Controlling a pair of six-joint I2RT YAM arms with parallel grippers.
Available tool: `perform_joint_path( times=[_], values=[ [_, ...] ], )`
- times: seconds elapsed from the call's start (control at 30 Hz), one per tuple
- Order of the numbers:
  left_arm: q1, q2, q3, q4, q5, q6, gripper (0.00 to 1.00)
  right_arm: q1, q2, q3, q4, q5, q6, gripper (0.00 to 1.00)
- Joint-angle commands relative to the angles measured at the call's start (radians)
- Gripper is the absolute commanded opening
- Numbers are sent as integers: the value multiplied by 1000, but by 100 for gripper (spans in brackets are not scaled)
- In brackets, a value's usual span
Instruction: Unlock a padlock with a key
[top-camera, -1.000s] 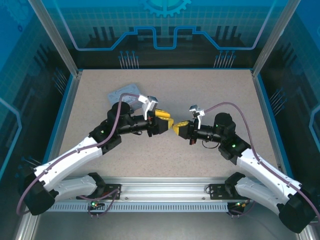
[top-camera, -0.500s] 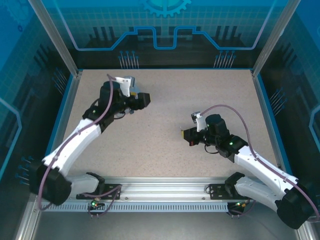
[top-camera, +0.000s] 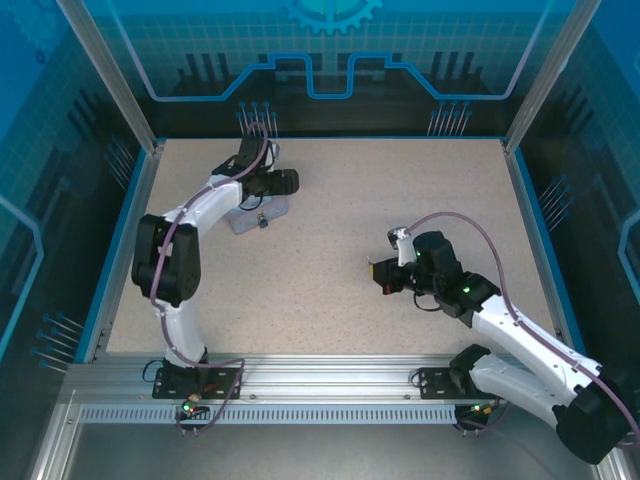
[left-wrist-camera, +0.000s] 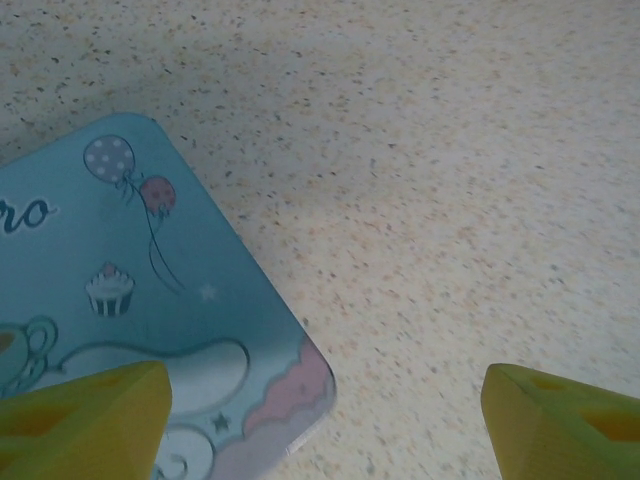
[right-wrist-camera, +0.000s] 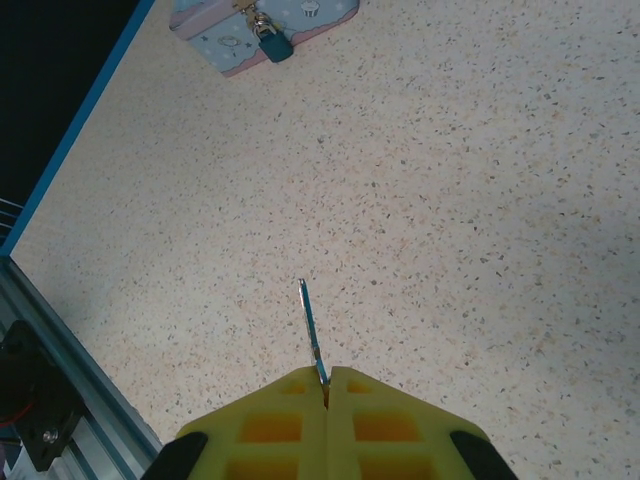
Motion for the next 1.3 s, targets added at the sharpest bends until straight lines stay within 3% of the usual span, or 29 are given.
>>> perform_joint_path(
  times=[0.0, 0.37, 0.83, 1.07, 1.27],
  values=[
    [3, 69, 84, -64, -53, 35, 82, -5, -28, -5, -24, 13, 14, 0],
    [-49, 95, 18, -70, -8, 14, 75, -7, -57, -16, -42, 31, 16, 0],
    [-324, -150, -334, 76, 15, -154, 71, -9, -81, -21, -94, 62, 19, 0],
    [-463, -194, -405, 134, 16, -248, 71, -27, -132, -12, -176, 89, 12, 0],
    [-533, -210, -411, 203, 74, -314, 71, -91, -178, -53, -199, 51, 33, 0]
  ],
)
